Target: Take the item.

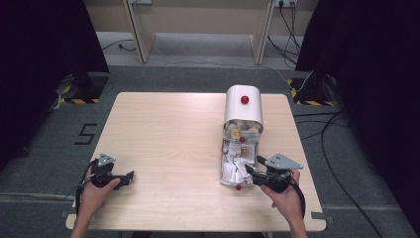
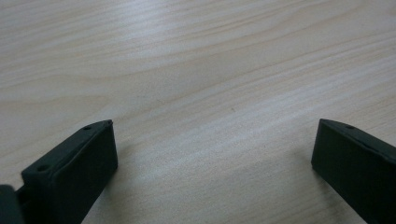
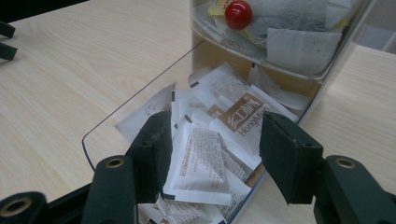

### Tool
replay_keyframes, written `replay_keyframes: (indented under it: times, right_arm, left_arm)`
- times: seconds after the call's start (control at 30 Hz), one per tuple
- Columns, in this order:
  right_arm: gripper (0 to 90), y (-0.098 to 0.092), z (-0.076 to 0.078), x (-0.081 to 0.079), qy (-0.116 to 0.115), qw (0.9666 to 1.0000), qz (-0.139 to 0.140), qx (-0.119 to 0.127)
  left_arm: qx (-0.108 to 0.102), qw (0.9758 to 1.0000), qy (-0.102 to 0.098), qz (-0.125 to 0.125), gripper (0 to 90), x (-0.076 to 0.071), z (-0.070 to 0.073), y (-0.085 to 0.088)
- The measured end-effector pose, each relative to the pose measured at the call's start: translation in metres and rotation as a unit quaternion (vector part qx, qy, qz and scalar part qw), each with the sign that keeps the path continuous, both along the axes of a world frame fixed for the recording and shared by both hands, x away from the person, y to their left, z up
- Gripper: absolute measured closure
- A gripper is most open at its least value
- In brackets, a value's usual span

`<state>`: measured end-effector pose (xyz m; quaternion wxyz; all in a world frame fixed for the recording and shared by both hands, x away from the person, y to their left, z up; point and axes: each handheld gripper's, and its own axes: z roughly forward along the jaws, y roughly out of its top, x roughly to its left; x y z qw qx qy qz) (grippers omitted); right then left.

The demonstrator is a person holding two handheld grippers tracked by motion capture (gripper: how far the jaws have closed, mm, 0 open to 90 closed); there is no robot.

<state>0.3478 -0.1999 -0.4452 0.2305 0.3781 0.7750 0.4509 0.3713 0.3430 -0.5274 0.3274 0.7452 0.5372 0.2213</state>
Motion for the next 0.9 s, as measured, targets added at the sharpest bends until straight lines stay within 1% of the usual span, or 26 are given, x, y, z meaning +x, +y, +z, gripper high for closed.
replay_keyframes:
  times: [0.33, 0.6, 0.9]
  right_arm:
    - [47.1, 0.012, -0.009, 0.009, 0.01, 0.9998, 0.014, -0.005]
    - [48.2, 0.014, -0.016, 0.018, 0.019, 0.9996, 0.018, -0.01]
    - [51.2, 0.019, -0.019, 0.026, 0.024, 0.9992, 0.025, -0.019]
  left_arm:
    - [-0.001, 1.0, -0.001, -0.001, 0.0, 0.0, 0.0, 0.001]
    - [-0.001, 1.0, -0.001, -0.002, 0.0, 0.0, 0.0, 0.001]
    - [-0.001, 1.0, -0.001, -0.002, 0.0, 0.0, 0.0, 0.001]
